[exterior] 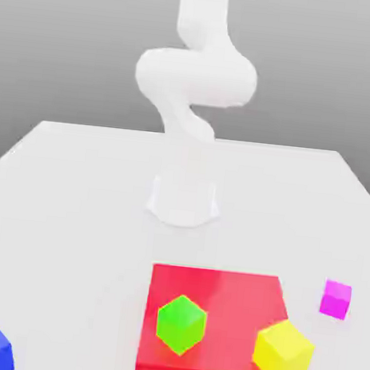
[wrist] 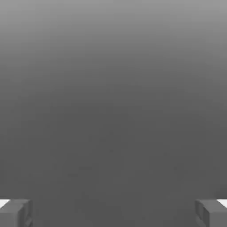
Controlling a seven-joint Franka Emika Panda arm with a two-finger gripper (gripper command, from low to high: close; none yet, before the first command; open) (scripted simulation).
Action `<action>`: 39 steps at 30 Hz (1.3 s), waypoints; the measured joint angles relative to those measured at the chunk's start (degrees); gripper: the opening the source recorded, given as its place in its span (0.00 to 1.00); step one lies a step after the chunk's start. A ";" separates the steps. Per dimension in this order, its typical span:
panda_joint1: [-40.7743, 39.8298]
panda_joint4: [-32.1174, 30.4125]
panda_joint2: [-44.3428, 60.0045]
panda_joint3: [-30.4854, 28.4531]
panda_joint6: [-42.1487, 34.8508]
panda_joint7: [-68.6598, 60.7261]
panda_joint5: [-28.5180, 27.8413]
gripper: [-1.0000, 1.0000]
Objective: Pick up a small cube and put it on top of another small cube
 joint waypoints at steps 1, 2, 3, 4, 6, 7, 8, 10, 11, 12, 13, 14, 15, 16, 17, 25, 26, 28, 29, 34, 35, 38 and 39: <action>1.23 -0.88 2.25 0.62 1.23 -1.09 0.13 0.50; 2.40 -1.73 4.40 1.24 2.40 -2.12 0.24 0.50; 3.48 -2.56 6.51 1.93 3.55 -3.15 0.36 0.50; 4.60 -3.38 8.60 2.58 4.68 -4.13 0.45 0.50; 6.81 -5.00 12.73 3.93 6.94 -6.02 0.54 0.50; 7.88 -5.82 14.80 4.65 8.06 -6.95 0.56 0.50; 8.91 -6.63 16.86 5.41 9.19 -7.87 0.57 0.50; 10.95 -8.25 20.98 6.97 11.44 -9.63 0.47 0.50; 11.95 -9.06 23.05 7.77 12.56 -10.46 0.36 0.50; 12.92 -9.87 25.12 8.61 13.69 -11.27 0.21 0.50; 13.85 -10.68 27.19 9.47 14.81 -12.03 0.00 0.50; 14.77 -11.49 29.27 10.34 15.93 -12.74 -0.28 0.50; 15.63 -12.30 31.36 11.24 17.06 -13.40 -0.64 0.50; 16.46 -13.11 33.45 12.13 18.18 -13.98 -1.09 0.50; 17.53 -13.92 35.56 13.02 19.30 -14.49 -1.67 0.50; 26.44 -17.98 52.68 13.13 28.95 -13.26 -11.09 0.50; 27.59 -17.61 54.77 11.74 30.49 -12.14 -12.68 0.50; 30.26 -16.74 58.89 8.53 33.65 -10.07 -15.44 0.50; 31.62 -16.33 60.75 6.96 35.14 -9.30 -16.41 0.00; 31.61 -16.33 60.74 6.97 35.11 -9.20 -16.51 0.00; 32.26 -16.12 61.68 6.21 35.85 -8.79 -17.05 0.00; 30.12 -16.95 58.16 8.87 33.09 -10.63 -14.70 0.00; 29.06 -17.39 56.28 10.23 31.65 -11.65 -13.40 0.00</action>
